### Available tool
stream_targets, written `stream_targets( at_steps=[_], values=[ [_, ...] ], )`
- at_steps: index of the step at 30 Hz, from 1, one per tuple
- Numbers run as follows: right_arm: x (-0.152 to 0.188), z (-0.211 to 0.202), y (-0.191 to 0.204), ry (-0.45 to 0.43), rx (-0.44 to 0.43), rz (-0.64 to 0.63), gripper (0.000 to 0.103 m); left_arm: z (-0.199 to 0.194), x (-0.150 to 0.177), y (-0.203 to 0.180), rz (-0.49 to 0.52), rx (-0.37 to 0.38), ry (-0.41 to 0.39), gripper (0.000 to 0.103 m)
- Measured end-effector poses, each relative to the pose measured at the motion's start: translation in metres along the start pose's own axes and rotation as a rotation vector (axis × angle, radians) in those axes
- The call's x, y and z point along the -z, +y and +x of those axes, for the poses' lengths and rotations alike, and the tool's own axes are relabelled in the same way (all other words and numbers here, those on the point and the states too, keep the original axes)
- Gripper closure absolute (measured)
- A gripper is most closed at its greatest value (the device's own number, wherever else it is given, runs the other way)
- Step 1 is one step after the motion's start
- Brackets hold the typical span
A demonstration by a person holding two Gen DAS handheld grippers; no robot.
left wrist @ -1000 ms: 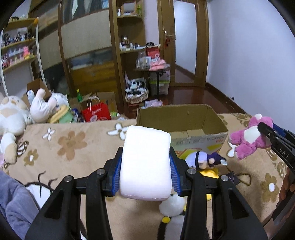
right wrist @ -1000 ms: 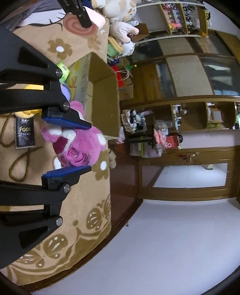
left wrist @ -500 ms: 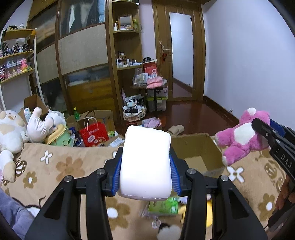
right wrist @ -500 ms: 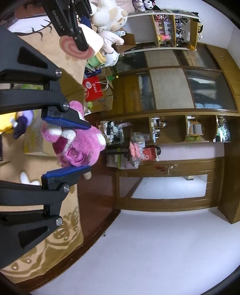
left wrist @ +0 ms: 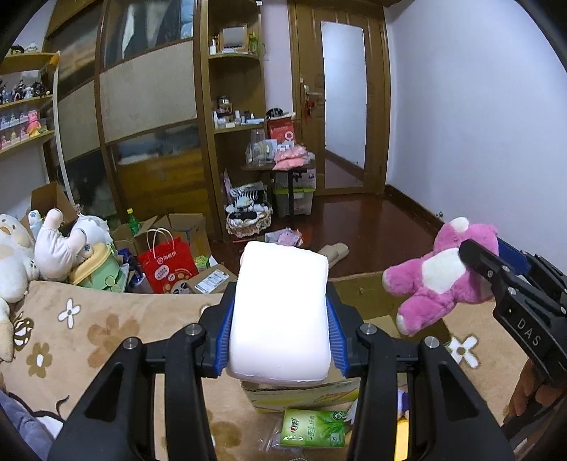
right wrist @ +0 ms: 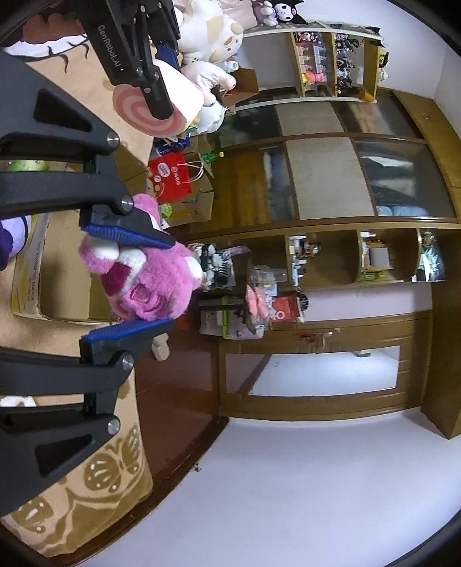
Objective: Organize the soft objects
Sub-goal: 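Lift both items and lower them into the cardboard box, opening both tools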
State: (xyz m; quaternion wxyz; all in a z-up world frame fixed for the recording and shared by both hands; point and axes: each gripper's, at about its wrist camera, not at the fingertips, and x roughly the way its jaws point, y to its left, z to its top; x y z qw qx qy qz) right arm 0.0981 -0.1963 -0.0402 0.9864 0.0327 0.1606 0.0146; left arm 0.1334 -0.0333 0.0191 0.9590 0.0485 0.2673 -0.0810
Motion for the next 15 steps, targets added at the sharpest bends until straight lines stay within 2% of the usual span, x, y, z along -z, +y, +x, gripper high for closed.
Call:
stream_targets(
  at_steps=[9,15],
  values=[
    [0.036,0.040,-0.011,0.097,0.006,0.006,0.061,0.043,0.018,-0.004,0.016,0.017,0.072,0.059],
    [0.047,0.052,-0.015,0.120,-0.011,0.017,0.061,0.065,0.024,-0.006,0.005,0.026,0.114,0.059]
  ],
)
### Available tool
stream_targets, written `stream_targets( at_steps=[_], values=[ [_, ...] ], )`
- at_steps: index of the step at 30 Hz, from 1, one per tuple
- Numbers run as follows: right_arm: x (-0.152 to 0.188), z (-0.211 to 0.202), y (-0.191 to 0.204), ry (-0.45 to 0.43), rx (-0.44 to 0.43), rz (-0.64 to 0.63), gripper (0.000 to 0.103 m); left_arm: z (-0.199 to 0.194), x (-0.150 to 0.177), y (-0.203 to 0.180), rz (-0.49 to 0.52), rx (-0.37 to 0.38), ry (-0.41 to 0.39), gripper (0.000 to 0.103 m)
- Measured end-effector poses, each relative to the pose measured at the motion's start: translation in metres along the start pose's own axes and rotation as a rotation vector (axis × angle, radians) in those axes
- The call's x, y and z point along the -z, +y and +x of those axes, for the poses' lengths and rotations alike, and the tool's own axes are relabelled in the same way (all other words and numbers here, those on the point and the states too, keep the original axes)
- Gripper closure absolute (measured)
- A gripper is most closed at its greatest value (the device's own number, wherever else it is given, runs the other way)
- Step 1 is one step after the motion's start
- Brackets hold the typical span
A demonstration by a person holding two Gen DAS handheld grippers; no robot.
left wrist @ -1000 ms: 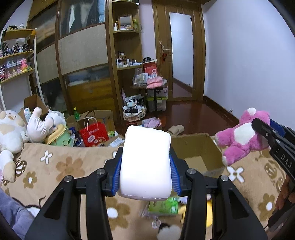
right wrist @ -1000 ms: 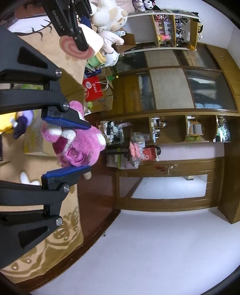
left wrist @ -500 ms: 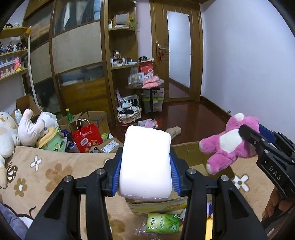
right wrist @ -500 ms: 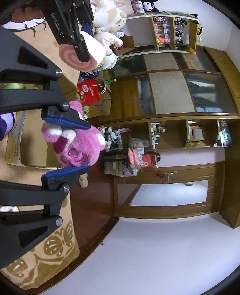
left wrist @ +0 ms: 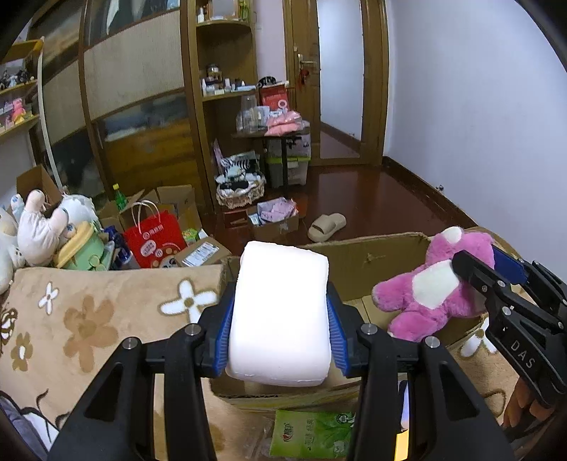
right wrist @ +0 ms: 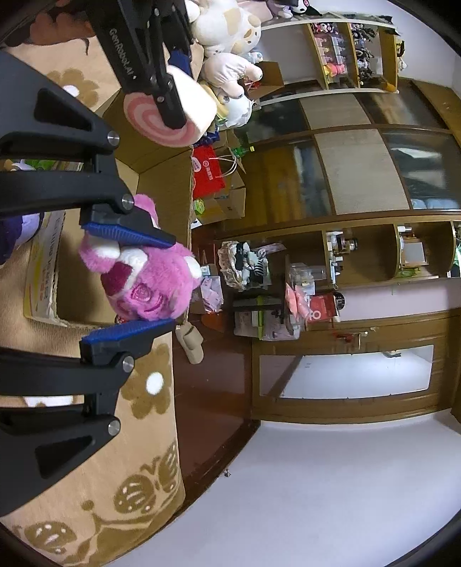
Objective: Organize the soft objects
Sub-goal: 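Lift both items and lower them into the cardboard box, opening both tools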
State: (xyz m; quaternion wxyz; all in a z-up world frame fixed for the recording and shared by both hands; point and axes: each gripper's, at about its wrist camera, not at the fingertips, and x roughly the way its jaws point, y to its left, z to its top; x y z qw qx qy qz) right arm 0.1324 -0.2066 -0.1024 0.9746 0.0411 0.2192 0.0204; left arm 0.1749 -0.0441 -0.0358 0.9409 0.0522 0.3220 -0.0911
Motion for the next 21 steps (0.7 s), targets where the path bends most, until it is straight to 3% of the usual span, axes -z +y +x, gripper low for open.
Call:
stream_targets(
  at_steps=[11,15,21],
  values=[
    [0.008,0.016,-0.003,0.063,-0.018,0.021,0.059,0.024,0.009,-0.004,0.008,0.004,0.074,0.054],
    [0.012,0.014,-0.004,0.075,-0.024,0.030,0.058,0.019,0.008,-0.007,0.019,-0.002,0.059,0.046],
    [0.013,0.005,-0.005,0.070,-0.029,0.042,0.057,0.013,0.006,-0.003,0.013,-0.013,0.065,0.021]
  ],
)
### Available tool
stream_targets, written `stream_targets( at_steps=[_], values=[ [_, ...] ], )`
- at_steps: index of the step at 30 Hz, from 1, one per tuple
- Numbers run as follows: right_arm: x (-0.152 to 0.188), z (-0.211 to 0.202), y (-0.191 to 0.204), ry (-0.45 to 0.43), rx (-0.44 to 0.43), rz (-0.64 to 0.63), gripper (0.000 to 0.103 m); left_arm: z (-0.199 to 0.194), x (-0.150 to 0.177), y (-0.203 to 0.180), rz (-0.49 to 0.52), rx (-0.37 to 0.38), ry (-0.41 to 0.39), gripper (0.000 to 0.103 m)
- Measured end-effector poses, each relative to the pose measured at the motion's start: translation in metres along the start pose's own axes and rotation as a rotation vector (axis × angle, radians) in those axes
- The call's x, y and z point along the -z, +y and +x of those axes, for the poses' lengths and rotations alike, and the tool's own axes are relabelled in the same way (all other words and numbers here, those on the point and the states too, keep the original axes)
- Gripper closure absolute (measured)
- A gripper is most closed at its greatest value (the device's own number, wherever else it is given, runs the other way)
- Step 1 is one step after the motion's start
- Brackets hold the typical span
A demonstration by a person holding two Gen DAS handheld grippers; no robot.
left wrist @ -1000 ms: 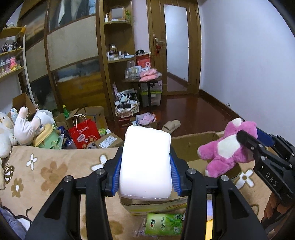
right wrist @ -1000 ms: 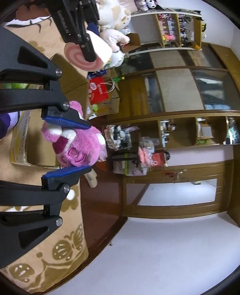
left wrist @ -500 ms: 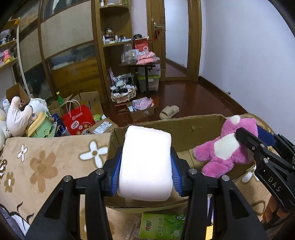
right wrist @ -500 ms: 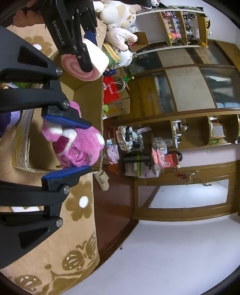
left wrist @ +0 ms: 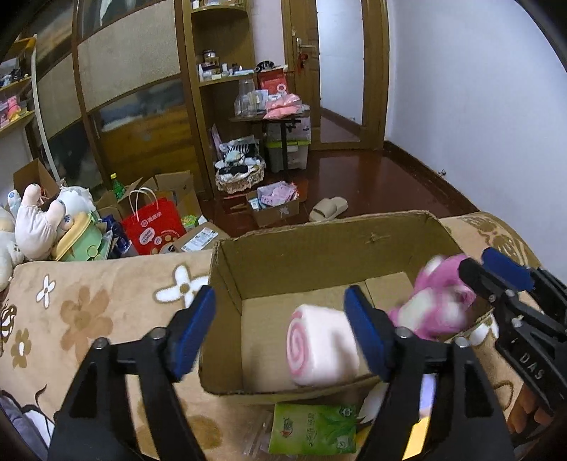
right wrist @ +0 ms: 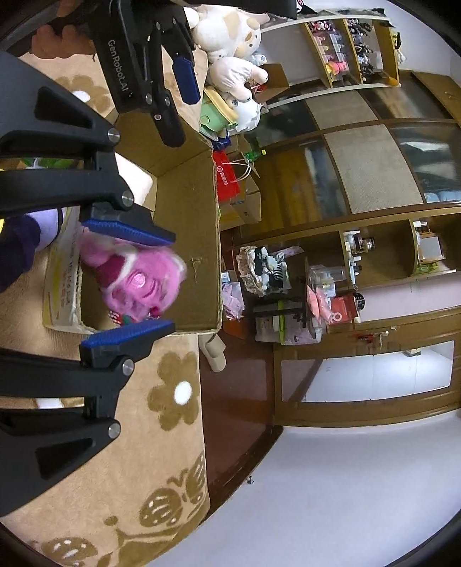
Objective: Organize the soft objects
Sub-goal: 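Lift both items and lower them into the cardboard box, opening both tools, then withdraw both tools from the box back toward the remaining plush toys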
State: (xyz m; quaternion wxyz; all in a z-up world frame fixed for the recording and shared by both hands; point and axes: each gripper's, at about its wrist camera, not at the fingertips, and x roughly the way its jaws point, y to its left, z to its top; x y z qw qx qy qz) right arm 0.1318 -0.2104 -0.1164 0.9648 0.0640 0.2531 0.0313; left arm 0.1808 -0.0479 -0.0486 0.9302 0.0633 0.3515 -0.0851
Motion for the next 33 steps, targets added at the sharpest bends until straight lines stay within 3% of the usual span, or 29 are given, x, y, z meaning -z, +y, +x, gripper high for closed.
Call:
stream_targets(
  at_steps=[3,5,7,10,16,33],
  values=[
    [-0.001,-0.008,0.000,-0.015,0.007,0.009,0.045,-0.003,0.000,0.005,-0.024,-0.013,0.010,0.018],
    [-0.002,-0.015,-0.001,-0.024,0.010,0.021,0.043,-0.007,0.000,0.008,-0.034,-0.013,0.008,0.016],
    [-0.003,-0.021,-0.003,-0.026,0.012,0.034,0.035,-0.012,0.000,0.012,-0.044,-0.025,-0.002,0.009],
    [-0.003,-0.030,-0.006,-0.035,0.009,0.053,0.019,-0.018,0.000,0.017,-0.059,-0.028,-0.008,0.008],
    [-0.001,-0.044,-0.009,-0.027,0.009,0.068,0.005,-0.027,0.008,0.029,-0.102,-0.026,0.028,0.007],
    [0.023,-0.089,0.013,0.020,0.015,0.008,0.004,-0.074,0.039,0.035,-0.101,-0.054,0.108,0.007]
  ],
)
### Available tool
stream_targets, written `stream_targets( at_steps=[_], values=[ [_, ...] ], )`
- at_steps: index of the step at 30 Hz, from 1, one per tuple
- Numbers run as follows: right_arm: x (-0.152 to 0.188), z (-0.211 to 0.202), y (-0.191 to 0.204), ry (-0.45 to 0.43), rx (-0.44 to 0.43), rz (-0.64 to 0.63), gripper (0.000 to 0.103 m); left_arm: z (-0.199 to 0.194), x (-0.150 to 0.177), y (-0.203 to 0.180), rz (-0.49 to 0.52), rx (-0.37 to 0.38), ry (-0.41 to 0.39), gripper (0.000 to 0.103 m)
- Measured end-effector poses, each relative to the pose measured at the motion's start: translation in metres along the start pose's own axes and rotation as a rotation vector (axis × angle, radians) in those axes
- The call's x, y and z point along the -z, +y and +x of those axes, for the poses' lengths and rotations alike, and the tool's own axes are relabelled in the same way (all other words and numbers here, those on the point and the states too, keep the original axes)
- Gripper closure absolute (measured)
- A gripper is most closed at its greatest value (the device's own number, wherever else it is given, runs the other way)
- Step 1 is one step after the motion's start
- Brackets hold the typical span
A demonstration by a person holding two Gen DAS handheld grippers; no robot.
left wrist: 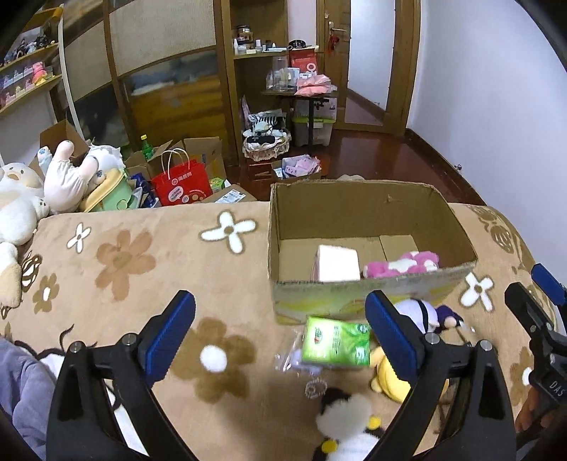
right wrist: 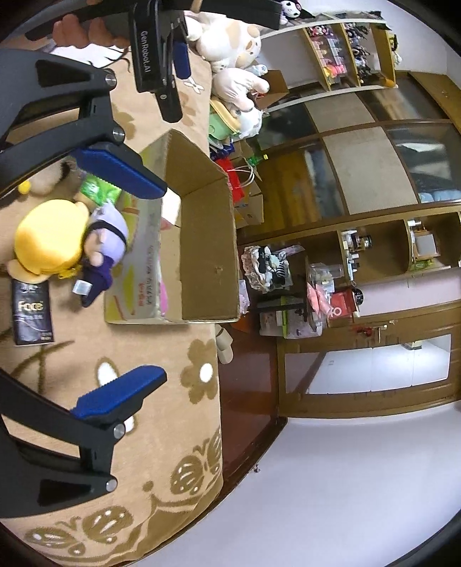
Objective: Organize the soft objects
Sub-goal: 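Withdraw both tools from the box back toward the remaining plush toys, then grasp the white penguin plush with the left tool while the right tool grasps the yellow plush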
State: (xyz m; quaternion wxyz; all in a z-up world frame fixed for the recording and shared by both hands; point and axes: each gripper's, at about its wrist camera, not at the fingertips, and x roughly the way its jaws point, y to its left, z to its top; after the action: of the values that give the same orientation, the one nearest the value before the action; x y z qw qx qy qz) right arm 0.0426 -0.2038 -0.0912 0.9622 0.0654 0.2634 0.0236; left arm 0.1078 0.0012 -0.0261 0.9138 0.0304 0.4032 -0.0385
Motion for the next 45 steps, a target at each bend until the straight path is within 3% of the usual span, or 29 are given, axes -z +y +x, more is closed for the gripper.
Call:
stream_targets(
  at_steps=[16,32,45],
  values=[
    [0.024,-0.026,0.001,0.049,0.022,0.018,0.004,-0.024,0.043,-0.012,0.049,-0.015,0.083,0.007],
    [0.042,-0.021,-0.008,0.103,0.037,0.033,0.004,-0.004,0.052,-0.015,0.079,-0.027,0.162,0.007],
    [0.053,0.012,-0.006,0.167,0.023,0.045,0.004,0.034,0.066,-0.020,0.068,0.020,0.313,0.007]
  ],
)
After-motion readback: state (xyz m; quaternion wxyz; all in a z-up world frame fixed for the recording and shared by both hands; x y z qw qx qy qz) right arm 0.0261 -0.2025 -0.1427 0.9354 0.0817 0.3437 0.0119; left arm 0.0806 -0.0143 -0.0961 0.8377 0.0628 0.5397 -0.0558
